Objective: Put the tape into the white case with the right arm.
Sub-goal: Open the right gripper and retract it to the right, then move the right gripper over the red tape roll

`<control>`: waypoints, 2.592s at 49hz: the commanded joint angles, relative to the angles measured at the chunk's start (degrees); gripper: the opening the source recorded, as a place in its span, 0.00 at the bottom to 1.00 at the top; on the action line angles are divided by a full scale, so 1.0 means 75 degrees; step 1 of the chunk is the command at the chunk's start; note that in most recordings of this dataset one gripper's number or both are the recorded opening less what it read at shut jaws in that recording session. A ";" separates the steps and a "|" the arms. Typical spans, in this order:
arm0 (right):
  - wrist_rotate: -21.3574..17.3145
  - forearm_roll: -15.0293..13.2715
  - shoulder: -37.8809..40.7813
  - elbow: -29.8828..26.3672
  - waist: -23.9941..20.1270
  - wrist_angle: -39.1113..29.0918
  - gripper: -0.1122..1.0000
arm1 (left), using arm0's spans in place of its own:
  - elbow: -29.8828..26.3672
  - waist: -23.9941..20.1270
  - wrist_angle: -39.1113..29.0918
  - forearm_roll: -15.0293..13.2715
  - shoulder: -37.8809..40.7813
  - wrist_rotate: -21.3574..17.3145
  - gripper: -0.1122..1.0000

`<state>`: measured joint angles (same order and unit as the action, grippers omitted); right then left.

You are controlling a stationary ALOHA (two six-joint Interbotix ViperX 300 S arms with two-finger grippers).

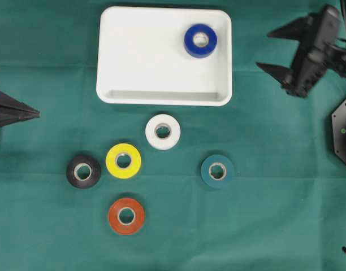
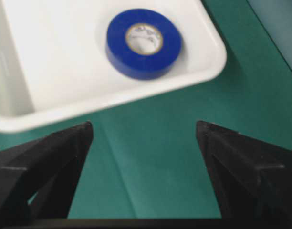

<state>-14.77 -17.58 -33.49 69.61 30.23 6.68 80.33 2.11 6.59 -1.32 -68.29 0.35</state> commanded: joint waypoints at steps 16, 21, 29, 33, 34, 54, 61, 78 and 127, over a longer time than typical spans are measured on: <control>-0.0094 -0.0012 -0.0621 0.0422 -0.0855 0.0012 0.66 | -0.0082 0.0023 0.0023 -0.0023 0.0047 0.0000 0.11; -0.0105 0.0012 -0.0645 0.0504 -0.1488 0.0012 0.66 | -0.0082 0.0023 0.0023 -0.0023 0.0047 0.0000 0.11; -0.0117 0.0035 -0.0680 0.0574 -0.2531 0.0012 0.66 | -0.0082 0.0023 0.0023 -0.0023 0.0047 0.0000 0.11; -0.0117 0.0035 -0.0691 0.0598 -0.2906 0.0012 0.66 | -0.0082 0.0023 0.0023 -0.0023 0.0047 0.0000 0.11; -0.0117 0.0035 -0.0691 0.0609 -0.2977 0.0012 0.66 | -0.0082 0.0023 0.0023 -0.0023 0.0047 0.0000 0.11; -0.0105 0.0023 -0.0680 0.0820 -0.3926 0.0012 0.66 | -0.0082 0.0023 0.0023 -0.0023 0.0047 0.0012 0.11; -0.0105 0.0023 -0.0680 0.0844 -0.3949 0.0012 0.66 | -0.0082 0.0023 0.0023 -0.0023 0.0047 0.0012 0.11; -0.0094 -0.0012 0.0070 0.0293 -0.4395 0.0047 0.66 | -0.0070 0.0023 0.0023 -0.0023 0.0047 0.0000 0.11; -0.0070 -0.0012 0.5520 -0.5027 -0.5426 -0.0375 0.66 | 0.0047 0.0023 0.0023 -0.0023 0.0035 0.0000 0.11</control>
<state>-15.21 -17.58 7.03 35.51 -9.84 4.13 81.12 2.11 6.50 -1.32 -68.38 0.35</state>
